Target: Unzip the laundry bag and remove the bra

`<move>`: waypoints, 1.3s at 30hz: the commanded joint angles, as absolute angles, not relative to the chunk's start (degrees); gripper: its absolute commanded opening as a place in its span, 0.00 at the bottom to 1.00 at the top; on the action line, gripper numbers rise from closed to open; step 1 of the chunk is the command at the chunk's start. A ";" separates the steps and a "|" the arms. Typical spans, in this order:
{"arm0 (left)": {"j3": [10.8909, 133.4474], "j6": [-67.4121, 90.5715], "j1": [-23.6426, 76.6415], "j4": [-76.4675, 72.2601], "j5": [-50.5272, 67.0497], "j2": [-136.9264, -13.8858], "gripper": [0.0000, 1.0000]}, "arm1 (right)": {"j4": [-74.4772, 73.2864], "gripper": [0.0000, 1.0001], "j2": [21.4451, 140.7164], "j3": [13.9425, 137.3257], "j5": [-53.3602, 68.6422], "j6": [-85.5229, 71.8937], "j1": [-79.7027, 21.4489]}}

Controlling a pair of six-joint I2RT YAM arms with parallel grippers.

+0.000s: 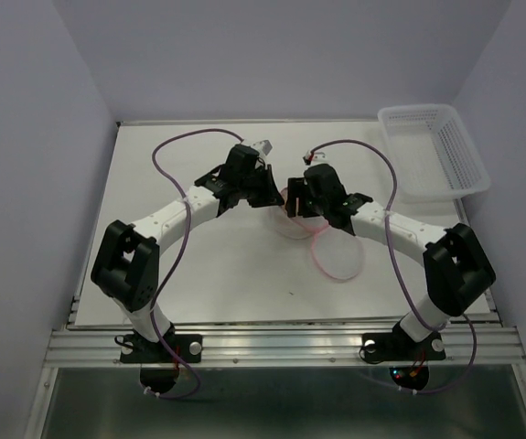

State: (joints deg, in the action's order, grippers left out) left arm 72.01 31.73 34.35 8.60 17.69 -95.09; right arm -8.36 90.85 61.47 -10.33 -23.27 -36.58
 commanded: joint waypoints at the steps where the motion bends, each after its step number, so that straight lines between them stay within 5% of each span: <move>1: 73.39 30.41 34.63 8.17 17.23 -94.04 0.00 | -5.01 0.71 94.21 65.21 -10.63 -20.22 -37.00; 5: 73.65 30.32 34.63 8.61 16.70 -94.13 0.00 | -5.88 0.80 97.20 65.83 -12.83 -20.04 -37.00; 12: 74.62 30.41 34.63 9.84 16.00 -95.27 0.00 | -7.65 0.78 102.04 66.36 -13.28 -20.57 -37.00; 14: 74.71 30.41 34.63 10.02 15.82 -95.54 0.00 | -7.73 0.66 103.27 66.88 -12.66 -20.83 -37.00; 16: 74.79 30.50 34.54 10.11 15.73 -95.71 0.00 | -7.73 0.32 104.06 67.23 -12.39 -20.92 -37.00; 19: 74.53 30.76 34.45 10.11 15.38 -95.89 0.00 | -7.47 0.10 102.40 68.11 -12.65 -19.96 -37.00; 22: 73.92 31.81 34.45 10.55 15.03 -96.15 0.00 | -7.56 0.01 98.02 69.08 -11.78 -18.20 -37.00; 39: 71.81 37.79 29.45 8.62 18.10 -101.86 0.00 | -15.56 0.01 77.87 79.18 19.56 -15.29 -31.49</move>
State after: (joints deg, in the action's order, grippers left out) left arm 72.12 37.21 31.29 8.88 17.34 -100.44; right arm -16.01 79.20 73.52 10.09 -14.24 -35.46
